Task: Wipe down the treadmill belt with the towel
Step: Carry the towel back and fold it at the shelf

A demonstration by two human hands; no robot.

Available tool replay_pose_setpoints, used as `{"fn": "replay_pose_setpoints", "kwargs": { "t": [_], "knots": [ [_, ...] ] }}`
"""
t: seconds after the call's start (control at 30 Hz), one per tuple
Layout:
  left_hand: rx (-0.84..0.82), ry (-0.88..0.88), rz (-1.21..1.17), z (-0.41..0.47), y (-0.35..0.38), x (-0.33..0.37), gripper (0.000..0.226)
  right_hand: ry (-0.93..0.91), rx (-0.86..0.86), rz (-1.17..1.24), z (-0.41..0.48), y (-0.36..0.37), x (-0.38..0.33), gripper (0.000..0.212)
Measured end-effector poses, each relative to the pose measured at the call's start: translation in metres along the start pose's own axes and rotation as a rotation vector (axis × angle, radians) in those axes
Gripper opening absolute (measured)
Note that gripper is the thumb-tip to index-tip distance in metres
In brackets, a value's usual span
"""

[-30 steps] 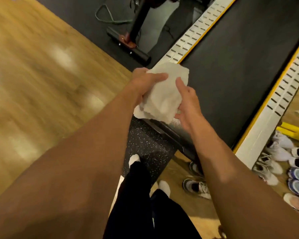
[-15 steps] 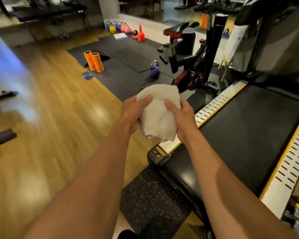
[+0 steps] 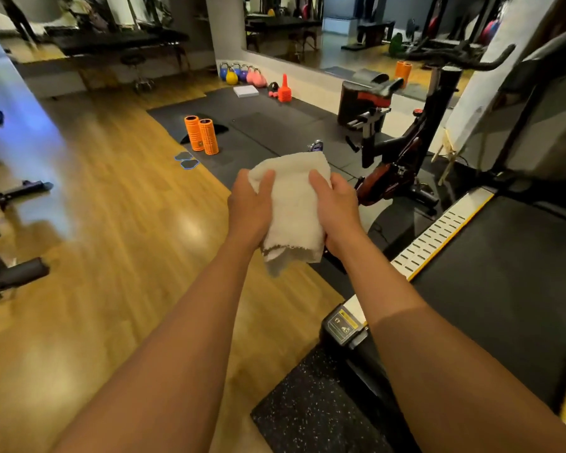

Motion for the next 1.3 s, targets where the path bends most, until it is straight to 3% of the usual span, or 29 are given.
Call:
{"fn": "replay_pose_setpoints", "kwargs": {
  "t": [0.17,0.4,0.6,0.77,0.93,1.07,1.3],
  "knots": [
    [0.002,0.085,0.064,0.061,-0.055,0.007,0.035,-0.083,0.064,-0.029,0.015,0.074,-0.022,0.017],
    [-0.009,0.06,-0.051,0.167,-0.081,-0.002,0.025,-0.147,0.068,-0.027,0.088,0.152,-0.05,0.015],
    [0.002,0.09,-0.035,0.299,-0.094,-0.016,0.029,-0.211,0.069,-0.012,0.202,0.236,-0.053,0.023],
    [0.008,0.09,-0.01,0.422,-0.098,-0.026,0.03,-0.235,0.067,0.052,0.305,0.306,-0.068,0.011],
    [0.023,0.112,0.005,0.526,-0.104,-0.036,0.02,-0.245,0.068,0.047,0.394,0.365,-0.078,0.013],
    [0.004,0.138,-0.002,0.615,-0.1,-0.057,0.029,-0.24,0.084,0.031,0.469,0.409,-0.074,0.011],
    [-0.099,0.184,0.023,0.784,-0.077,-0.092,0.024,-0.265,0.171,0.014,0.606,0.479,-0.078,0.024]
  ]
}}
Point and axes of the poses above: each hand's wrist, its own z-axis towards the middle knuckle, its own y-axis out of the palm, x = y × z, the point moved 4 cm from there along z, towards the middle knuckle, and after that the axes turned 1 degree about y, right-handed, at the moved point
